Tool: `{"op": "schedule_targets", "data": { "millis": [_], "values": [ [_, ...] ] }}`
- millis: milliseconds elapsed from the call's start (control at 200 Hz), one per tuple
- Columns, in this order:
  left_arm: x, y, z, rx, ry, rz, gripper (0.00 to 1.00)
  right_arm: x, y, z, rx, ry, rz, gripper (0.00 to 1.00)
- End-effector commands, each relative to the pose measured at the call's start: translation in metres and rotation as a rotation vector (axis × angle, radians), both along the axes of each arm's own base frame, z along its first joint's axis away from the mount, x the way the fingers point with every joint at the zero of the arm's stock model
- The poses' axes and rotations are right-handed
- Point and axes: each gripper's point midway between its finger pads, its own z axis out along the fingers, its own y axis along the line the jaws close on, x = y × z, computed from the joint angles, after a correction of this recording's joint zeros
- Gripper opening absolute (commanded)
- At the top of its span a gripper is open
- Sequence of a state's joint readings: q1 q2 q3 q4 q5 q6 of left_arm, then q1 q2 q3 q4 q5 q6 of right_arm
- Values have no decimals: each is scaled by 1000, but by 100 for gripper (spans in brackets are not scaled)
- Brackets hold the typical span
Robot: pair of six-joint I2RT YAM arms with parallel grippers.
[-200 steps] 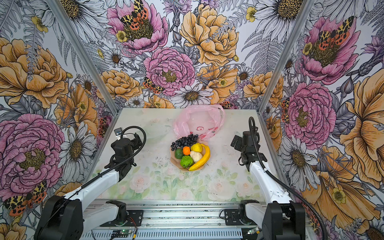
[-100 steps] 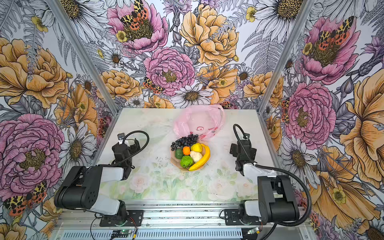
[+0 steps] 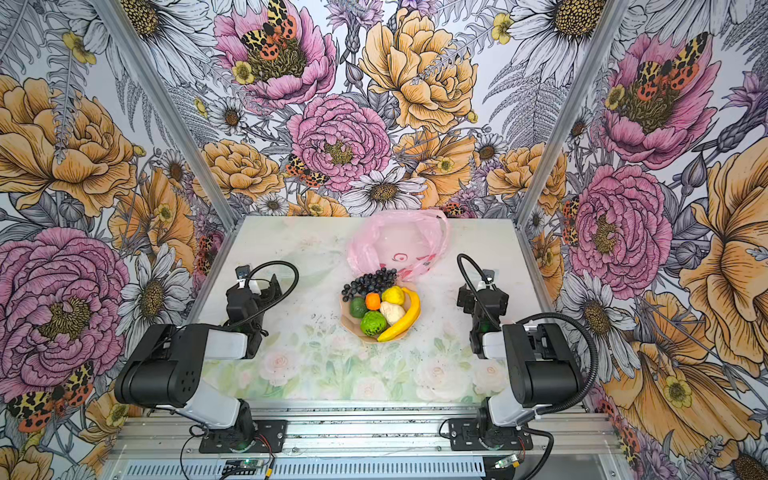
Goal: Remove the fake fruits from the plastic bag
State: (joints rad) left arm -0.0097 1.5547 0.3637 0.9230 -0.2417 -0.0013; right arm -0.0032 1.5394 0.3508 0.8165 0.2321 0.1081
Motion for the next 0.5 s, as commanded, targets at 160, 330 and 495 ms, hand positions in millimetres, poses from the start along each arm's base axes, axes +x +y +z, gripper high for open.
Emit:
{"op": "schedule_targets", "data": {
  "millis": [160, 330, 495],
  "values": [
    [3, -1, 11, -22, -48, -13, 99, 10, -3, 30, -10, -110, -37, 99],
    [3, -1, 12, -21, -50, -14, 99, 11, -3, 29, -15, -105, -36, 100],
    [3, -1, 12, -22, -49, -14, 99, 12, -3, 29, -12, -102, -35, 100]
  ]
}}
